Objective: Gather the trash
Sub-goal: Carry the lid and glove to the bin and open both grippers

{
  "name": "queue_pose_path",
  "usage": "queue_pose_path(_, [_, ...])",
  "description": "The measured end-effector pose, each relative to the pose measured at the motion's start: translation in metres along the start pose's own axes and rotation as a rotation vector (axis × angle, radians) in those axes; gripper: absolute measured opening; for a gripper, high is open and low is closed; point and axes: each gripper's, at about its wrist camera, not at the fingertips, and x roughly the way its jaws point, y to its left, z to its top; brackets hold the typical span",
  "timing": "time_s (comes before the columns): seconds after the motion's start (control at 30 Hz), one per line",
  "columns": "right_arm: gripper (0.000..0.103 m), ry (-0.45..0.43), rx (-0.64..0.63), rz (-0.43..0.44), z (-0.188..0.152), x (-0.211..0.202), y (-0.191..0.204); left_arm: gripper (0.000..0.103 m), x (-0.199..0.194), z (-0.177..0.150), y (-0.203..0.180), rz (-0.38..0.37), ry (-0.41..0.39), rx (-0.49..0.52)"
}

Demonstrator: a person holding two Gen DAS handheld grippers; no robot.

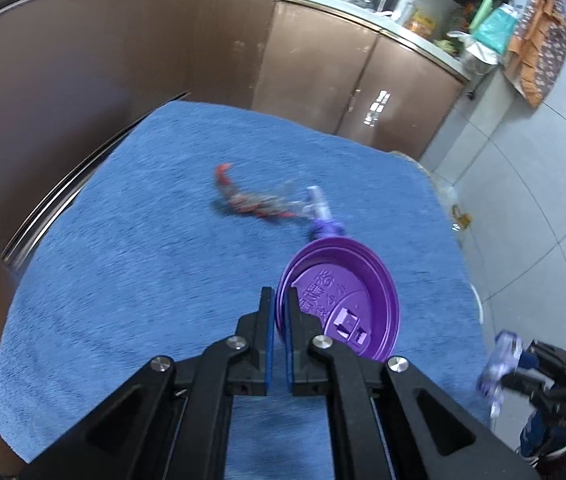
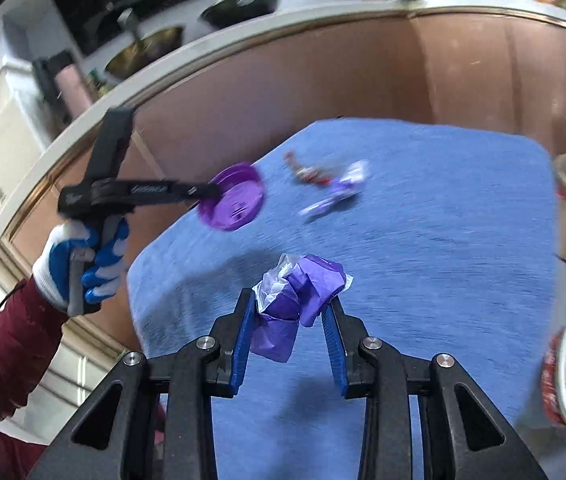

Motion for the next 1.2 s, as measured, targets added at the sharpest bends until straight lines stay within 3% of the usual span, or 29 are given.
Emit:
queue_pose_path(0.23, [0.033,-0.103,0.106,-0.209,-0.009,-0.076,-0.076,0.004,0.019,0.015,-0.076,-0.091,0.016,0.078])
queue_pose_path(0.5, [0.033,-0.157,0.247,-0.485,-0.029,-0.135,-0.165,0.004,0.069,0.028,-0.207,-0.207,0.080,0.220])
queue_pose_path(0.77, [0.034,-0.126,0.329,-0.670,-0.041,-0.136,-0.238,0.004,0.146,0.031,-0.341,-0.263,0.172,0.356])
queue_pose_path(0.93, [0.034,-0.084,0.347,-0.754,-0.045,-0.126,-0.280,0.004,0.211,0.024,-0.415,-0.251,0.247,0.419])
queue_pose_path(1.2, [0.038,-0.021,0.376,-0.825,-0.056,-0.109,-0.325,0.004,0.288,0.011,-0.473,-0.201,0.314,0.439])
